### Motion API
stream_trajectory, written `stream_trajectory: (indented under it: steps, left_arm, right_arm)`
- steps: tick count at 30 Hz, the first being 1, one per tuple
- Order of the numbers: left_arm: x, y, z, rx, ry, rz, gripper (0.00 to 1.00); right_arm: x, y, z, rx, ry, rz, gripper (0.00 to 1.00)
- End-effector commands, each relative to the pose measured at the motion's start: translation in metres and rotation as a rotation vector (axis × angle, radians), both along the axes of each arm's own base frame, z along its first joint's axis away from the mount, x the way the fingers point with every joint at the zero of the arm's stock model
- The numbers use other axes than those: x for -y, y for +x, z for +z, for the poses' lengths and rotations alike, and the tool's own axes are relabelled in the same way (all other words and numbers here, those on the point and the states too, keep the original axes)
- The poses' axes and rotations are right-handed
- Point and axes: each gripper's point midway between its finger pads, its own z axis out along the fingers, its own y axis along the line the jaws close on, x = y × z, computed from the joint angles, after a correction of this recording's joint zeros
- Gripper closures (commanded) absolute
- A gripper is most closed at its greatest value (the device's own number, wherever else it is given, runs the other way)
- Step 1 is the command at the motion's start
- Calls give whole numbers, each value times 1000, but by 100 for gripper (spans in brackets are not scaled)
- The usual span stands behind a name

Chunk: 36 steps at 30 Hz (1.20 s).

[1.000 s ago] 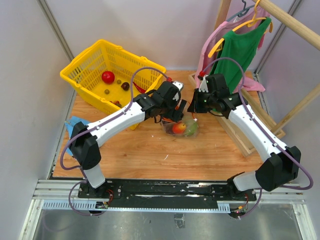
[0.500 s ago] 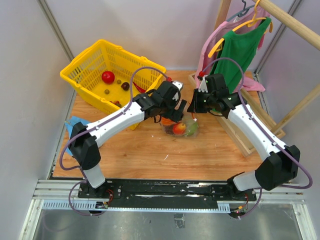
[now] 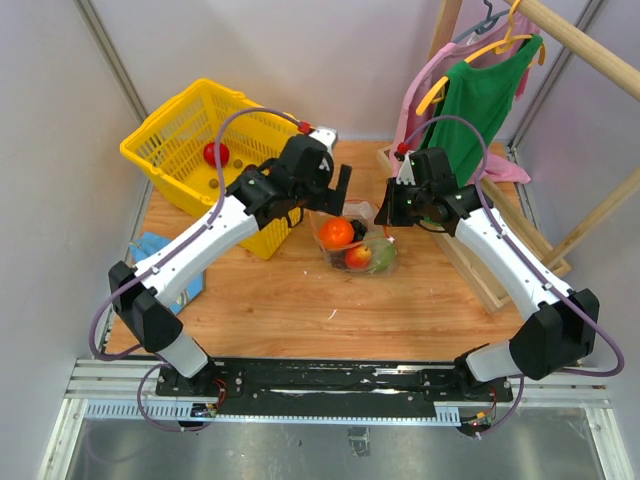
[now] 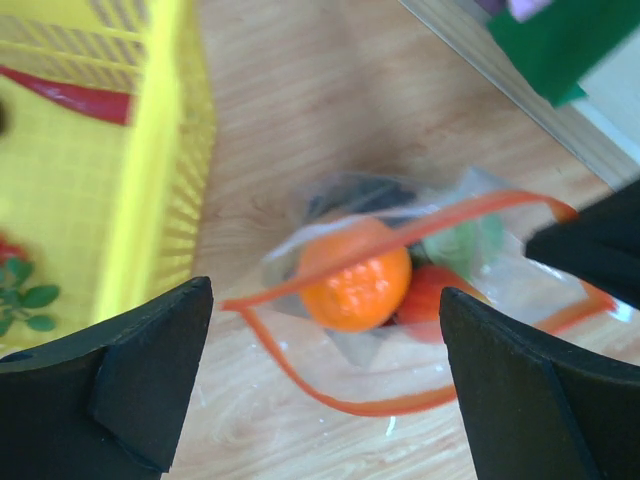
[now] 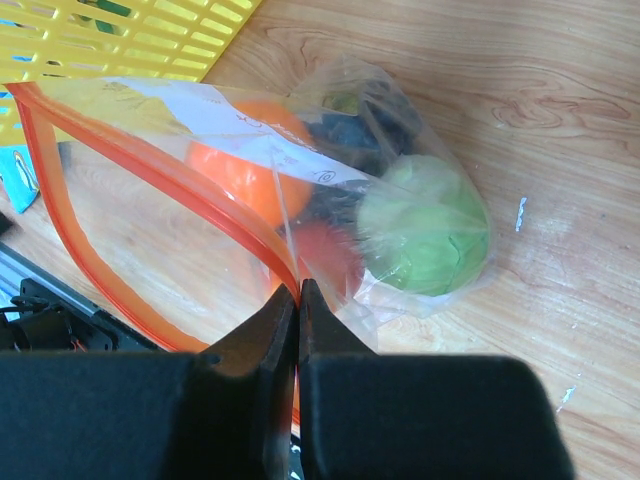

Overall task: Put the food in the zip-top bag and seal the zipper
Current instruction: Place the fake fruit in the zipper food storage bag, then pick up the fake fruit from the bin.

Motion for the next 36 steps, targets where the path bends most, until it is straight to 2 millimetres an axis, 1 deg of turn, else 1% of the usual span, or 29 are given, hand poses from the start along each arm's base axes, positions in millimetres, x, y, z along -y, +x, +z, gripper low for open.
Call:
stream_trajectory:
  steps: [1, 3, 9, 12, 15, 19, 21, 24, 27, 31, 36]
  left_arm:
    - [-42, 24, 29, 42, -59, 145, 1]
    - [-63, 36, 30, 34, -73, 195, 2]
    - [-111, 63, 25, 0, -85, 303, 2]
    - [-141, 77, 16, -11, -61, 383, 1]
    - [-165, 90, 1, -39, -23, 439, 1]
    - [-200, 106, -24, -72, 30, 533, 2]
    - [-209, 114, -35, -93, 52, 553, 2]
    - [-224, 121, -59, -141, 93, 589, 3]
    - [-237, 127, -89, -213, 135, 621, 4]
    - [-249, 129, -128, -307, 182, 648, 6]
    - [-262, 132, -168, -397, 216, 670, 9]
  right_arm:
    - [1, 10, 14, 36, 14, -21, 96]
    - [2, 9, 14, 36, 11, -21, 96]
    - [3, 10, 15, 41, 0, -14, 97]
    - [2, 10, 14, 40, 0, -10, 96]
    - [2, 10, 14, 39, 0, -4, 96]
    - [1, 10, 14, 40, -1, 1, 97]
    - [1, 10, 14, 40, -2, 3, 97]
    - [2, 10, 13, 40, -4, 1, 97]
    - [2, 12, 15, 46, -6, 1, 97]
    - [2, 12, 16, 50, -9, -2, 97]
    - [3, 14, 17, 53, -12, -1, 97]
